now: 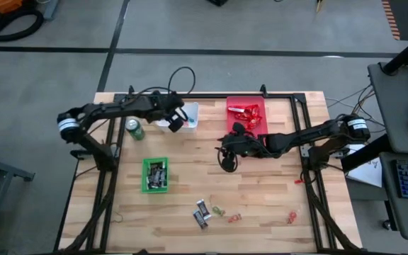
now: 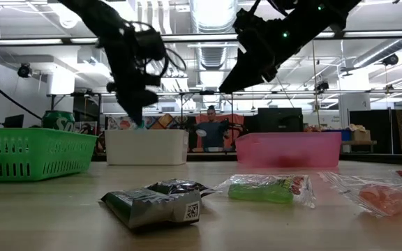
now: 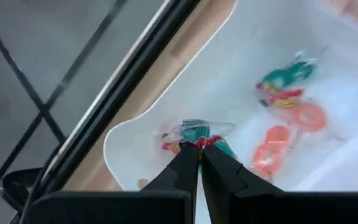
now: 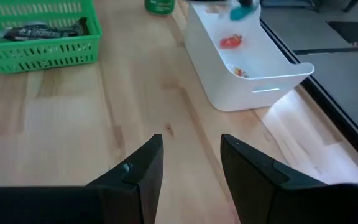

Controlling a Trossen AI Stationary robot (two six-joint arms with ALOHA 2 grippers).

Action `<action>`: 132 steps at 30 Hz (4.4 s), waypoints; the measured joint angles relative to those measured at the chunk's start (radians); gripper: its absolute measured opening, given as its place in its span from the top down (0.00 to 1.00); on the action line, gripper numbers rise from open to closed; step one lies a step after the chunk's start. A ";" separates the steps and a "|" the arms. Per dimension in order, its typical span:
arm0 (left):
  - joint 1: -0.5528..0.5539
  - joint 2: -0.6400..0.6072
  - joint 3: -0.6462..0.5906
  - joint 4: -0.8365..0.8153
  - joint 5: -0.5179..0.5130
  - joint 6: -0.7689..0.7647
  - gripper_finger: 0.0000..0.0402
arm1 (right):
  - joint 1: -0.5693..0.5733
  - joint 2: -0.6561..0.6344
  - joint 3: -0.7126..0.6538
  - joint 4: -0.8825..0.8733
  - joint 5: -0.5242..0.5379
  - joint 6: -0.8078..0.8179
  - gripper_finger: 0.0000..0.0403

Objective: Organize candy in baskets
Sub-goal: Put the blue gummy into the white bin, then put the red gummy into the white bin

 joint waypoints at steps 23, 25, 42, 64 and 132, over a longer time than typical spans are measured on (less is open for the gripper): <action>-0.042 0.037 0.000 0.030 -0.036 0.089 0.63 | 0.012 -0.012 0.023 -0.113 -0.424 0.365 0.62; -0.067 0.006 0.000 0.012 0.010 0.089 0.62 | 0.029 -0.013 0.023 -0.113 -0.543 0.437 0.62; -0.537 -0.141 0.012 0.133 0.332 -0.085 0.65 | 0.558 -0.013 0.023 -0.745 -0.634 1.439 0.62; -0.862 -0.141 0.091 0.253 0.200 -0.189 0.65 | 0.951 0.037 -0.028 -0.856 -0.545 2.072 0.62; -0.983 -0.121 0.043 -0.236 0.151 -0.357 0.65 | -0.343 0.126 -0.035 0.600 -0.286 0.179 0.98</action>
